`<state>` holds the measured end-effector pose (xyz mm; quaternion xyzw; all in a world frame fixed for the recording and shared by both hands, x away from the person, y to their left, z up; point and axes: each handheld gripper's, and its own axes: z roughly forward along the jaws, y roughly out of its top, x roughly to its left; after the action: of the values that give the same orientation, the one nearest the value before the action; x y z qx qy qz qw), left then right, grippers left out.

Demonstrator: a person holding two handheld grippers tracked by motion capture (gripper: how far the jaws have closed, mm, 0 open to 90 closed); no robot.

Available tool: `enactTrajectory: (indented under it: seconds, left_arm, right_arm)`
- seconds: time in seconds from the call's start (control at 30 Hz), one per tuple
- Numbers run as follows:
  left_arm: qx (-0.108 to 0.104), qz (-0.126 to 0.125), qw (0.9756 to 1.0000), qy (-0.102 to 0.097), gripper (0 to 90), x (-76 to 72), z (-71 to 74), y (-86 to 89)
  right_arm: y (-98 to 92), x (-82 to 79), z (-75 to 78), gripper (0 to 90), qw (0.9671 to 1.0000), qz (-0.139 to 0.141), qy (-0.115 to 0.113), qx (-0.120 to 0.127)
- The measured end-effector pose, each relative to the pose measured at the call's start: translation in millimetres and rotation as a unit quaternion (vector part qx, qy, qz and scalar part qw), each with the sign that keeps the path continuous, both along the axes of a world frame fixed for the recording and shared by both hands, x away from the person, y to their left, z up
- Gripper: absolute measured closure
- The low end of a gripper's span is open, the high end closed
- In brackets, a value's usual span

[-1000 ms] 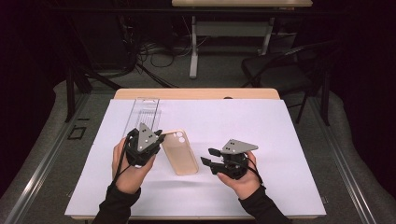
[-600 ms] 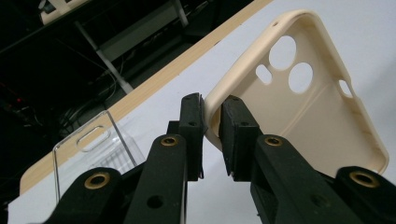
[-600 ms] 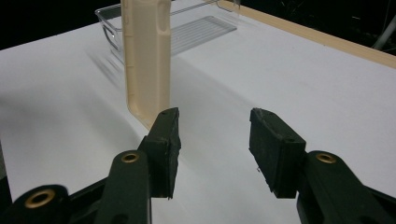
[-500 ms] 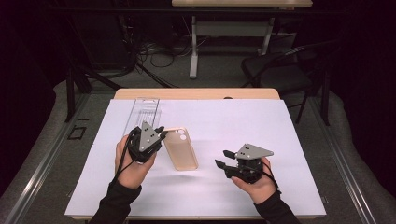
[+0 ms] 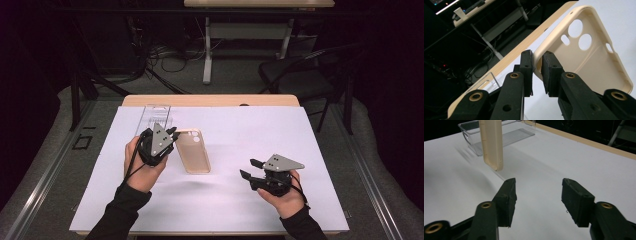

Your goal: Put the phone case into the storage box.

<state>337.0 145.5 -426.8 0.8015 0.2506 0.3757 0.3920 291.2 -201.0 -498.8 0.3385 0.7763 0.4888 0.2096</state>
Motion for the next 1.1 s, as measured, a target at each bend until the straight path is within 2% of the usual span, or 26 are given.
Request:
enactTrajectory:
  seconds: [0.3, 0.53, 0.8, 0.93, 1.1]
  left_arm:
    - [-0.011, 0.01, 0.9997, -0.021, 79.8, 10.6, 4.4, 7.0]
    - [-0.002, 0.014, 0.9994, -0.03, 79.8, 19.1, 11.1, 11.0]
    - [0.009, 0.017, 0.9993, -0.033, 79.8, 30.1, 20.1, 12.7]
    - [0.014, 0.02, 0.9989, -0.041, 79.8, 34.0, 27.6, 13.9]
    - [0.023, 0.019, 0.9982, -0.052, 79.8, 38.6, 36.3, 14.8]
  right_arm:
    - [-5.4, 1.6, -3.0, 28.6, 0.9998, -0.012, -0.016, -0.007]
    - [-9.1, 1.7, -4.6, 22.3, 0.9995, -0.029, -0.012, -0.002]
    - [-14.2, 3.0, -6.9, 13.8, 0.9985, -0.052, -0.002, 0.017]
    - [-15.2, 3.2, -8.3, 0.0, 0.9986, -0.051, -0.001, 0.016]
    - [-16.9, 2.1, -10.4, 0.0, 0.9983, -0.056, 0.0, 0.015]
